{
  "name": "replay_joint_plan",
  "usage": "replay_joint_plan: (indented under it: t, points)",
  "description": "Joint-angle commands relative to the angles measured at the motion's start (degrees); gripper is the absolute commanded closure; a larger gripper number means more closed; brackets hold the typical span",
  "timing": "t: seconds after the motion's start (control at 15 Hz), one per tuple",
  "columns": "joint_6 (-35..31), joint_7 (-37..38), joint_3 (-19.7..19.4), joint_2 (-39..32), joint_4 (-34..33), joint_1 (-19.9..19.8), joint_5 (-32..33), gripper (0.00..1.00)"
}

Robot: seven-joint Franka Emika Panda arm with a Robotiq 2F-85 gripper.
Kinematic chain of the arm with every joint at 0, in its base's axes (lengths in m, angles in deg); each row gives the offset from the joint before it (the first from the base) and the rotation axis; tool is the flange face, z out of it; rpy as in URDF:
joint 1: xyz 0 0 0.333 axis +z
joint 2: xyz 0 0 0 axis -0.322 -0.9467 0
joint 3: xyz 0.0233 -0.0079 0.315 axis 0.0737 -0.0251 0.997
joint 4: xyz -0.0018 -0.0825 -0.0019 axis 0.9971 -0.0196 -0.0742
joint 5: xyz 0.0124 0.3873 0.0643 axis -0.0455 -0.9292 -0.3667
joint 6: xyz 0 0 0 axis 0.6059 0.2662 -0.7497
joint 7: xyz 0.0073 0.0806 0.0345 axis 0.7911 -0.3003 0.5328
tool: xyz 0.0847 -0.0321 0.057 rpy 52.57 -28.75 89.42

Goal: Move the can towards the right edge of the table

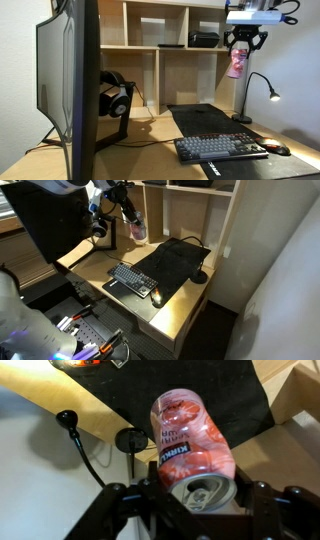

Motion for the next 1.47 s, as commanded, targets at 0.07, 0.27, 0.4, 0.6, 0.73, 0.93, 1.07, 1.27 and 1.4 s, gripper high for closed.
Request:
replay_joint_plan:
  t: [0.07,0.27,0.4,0.6,0.73,0.93,1.07,1.27,1.4]
  points:
    - [-4.4,7.2,0.1,2.6,2.5,-2.0,-3.3,0.57]
    - [-7.3,18.2,3.3,2.4,2.4,-5.9,-1.4,0.57]
    - [-7.0,26.2,5.7,2.5,2.1,-9.3,2.2,0.57]
    - [-4.0,38.8,9.3,3.1,1.6,-13.9,8.9,0.57]
    - [-5.6,46.5,10.9,3.6,2.1,-16.2,14.8,0.57]
    - [-4.7,45.8,8.2,1.2,0.4,-12.9,14.9,0.32]
    - [-4.6,46.1,8.3,1.4,0.4,-13.1,15.0,0.57]
    - [-1.5,59.5,12.6,3.0,-0.3,-18.0,20.8,0.57]
    - [1.3,68.1,12.7,2.2,-1.1,-17.3,23.0,0.57]
